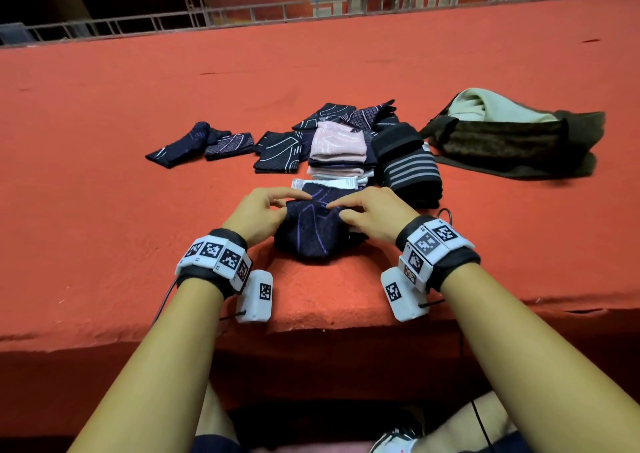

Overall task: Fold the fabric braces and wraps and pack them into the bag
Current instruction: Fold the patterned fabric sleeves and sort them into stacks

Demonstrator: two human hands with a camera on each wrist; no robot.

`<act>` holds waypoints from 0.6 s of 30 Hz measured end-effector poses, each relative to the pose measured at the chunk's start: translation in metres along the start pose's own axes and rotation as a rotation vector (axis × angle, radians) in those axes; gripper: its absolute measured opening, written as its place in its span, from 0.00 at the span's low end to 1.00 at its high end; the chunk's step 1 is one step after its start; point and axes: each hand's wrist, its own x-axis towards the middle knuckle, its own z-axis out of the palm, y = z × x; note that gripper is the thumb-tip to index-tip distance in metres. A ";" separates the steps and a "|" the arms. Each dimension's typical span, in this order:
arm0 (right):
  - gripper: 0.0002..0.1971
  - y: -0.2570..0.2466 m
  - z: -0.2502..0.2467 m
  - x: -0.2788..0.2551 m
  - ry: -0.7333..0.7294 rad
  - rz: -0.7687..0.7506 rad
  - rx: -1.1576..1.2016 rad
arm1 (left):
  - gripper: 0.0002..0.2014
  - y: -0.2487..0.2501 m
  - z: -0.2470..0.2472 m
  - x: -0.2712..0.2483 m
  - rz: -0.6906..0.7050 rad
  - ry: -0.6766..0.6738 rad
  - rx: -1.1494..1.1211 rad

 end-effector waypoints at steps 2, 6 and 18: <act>0.17 0.000 0.001 -0.001 0.009 0.013 0.009 | 0.15 0.004 0.001 -0.004 -0.027 -0.021 -0.054; 0.15 0.002 0.002 0.000 0.008 0.032 -0.010 | 0.10 0.009 0.003 -0.010 -0.057 -0.059 -0.117; 0.14 0.018 0.003 0.009 0.021 0.154 0.023 | 0.18 0.009 0.006 -0.010 -0.142 -0.059 -0.187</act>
